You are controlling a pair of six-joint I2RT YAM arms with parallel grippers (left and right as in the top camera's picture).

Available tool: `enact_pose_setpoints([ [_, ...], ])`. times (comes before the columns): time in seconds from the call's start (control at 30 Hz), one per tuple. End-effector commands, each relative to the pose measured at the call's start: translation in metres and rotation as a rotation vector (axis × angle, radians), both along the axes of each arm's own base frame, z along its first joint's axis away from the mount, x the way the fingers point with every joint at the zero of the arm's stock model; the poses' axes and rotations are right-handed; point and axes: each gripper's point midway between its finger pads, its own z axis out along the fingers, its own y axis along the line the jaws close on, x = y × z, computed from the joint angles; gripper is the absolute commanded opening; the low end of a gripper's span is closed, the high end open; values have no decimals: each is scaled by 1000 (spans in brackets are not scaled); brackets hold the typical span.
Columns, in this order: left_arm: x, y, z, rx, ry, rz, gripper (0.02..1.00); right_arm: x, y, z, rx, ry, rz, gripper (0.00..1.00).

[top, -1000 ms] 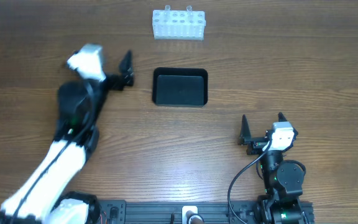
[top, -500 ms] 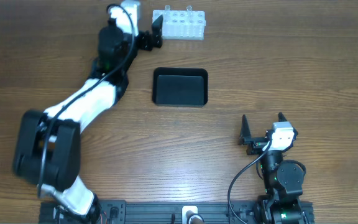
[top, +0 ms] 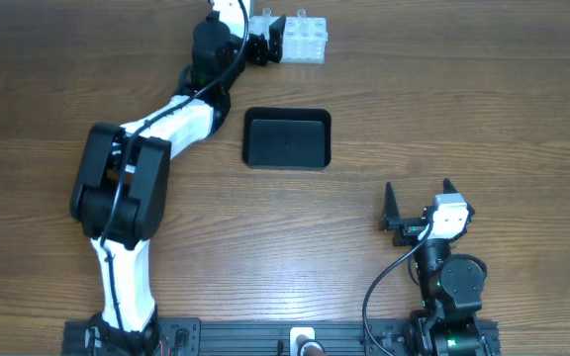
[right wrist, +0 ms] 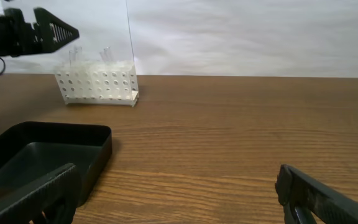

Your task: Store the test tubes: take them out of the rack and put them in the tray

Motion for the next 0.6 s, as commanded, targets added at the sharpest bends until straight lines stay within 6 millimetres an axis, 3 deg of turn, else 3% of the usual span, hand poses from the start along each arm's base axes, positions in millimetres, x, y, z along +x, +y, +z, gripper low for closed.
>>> enact_pose_setpoints([
  [0.03,4,-6,-10,5,3,-22,998,0,0,-1,1,-1,-4,991],
  [0.3,9,-6,-29,16,27,-9,998,0,0,-1,1,-1,-4,993],
  [0.6,18,-5,-36,27,46,12,996,0,0,-1,1,-1,-4,991],
])
